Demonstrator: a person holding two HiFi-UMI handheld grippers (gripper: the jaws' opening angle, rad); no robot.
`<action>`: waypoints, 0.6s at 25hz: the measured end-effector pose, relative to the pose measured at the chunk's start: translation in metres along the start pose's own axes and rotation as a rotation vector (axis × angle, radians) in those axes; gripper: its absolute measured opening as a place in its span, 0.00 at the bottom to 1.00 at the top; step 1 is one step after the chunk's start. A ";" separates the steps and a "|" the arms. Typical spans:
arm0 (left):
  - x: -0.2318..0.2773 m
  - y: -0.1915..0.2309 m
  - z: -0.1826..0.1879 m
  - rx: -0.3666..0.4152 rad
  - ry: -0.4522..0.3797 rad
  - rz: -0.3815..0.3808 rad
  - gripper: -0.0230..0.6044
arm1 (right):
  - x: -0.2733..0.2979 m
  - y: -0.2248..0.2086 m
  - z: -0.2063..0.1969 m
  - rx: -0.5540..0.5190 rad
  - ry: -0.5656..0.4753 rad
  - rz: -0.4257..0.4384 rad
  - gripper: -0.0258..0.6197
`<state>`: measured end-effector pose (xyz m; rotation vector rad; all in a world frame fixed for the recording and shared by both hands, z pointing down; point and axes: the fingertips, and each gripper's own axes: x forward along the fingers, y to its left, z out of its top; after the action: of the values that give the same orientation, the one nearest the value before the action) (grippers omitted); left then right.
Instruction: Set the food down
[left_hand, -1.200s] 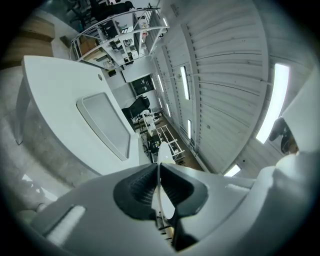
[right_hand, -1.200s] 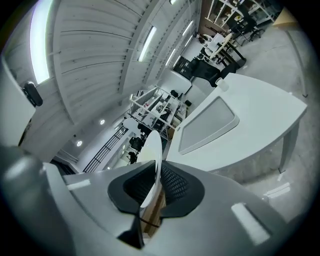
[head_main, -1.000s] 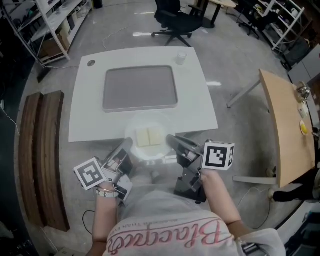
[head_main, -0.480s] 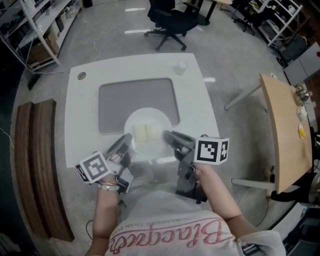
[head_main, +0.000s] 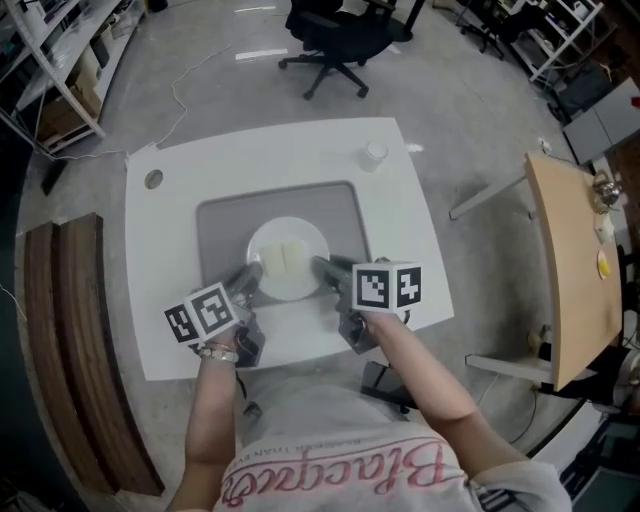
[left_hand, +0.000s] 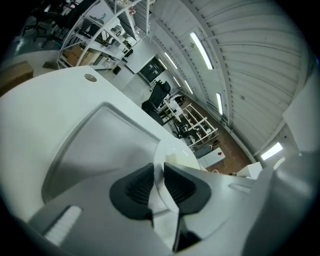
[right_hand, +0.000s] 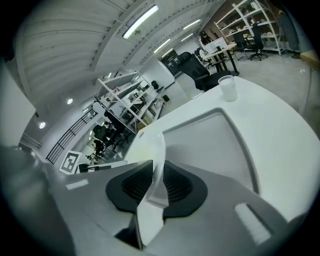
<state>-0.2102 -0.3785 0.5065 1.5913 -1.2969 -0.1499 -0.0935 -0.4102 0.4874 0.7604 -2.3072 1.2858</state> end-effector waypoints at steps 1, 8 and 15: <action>0.004 0.005 0.002 0.006 0.012 0.015 0.14 | 0.007 -0.004 0.000 -0.002 0.013 -0.021 0.15; 0.027 0.034 0.003 0.042 0.095 0.151 0.15 | 0.039 -0.031 -0.003 -0.030 0.086 -0.174 0.19; 0.040 0.053 0.003 0.117 0.149 0.284 0.16 | 0.056 -0.044 -0.009 -0.115 0.145 -0.317 0.22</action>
<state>-0.2308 -0.4056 0.5637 1.4666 -1.4178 0.2210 -0.1093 -0.4365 0.5521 0.9179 -2.0278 1.0232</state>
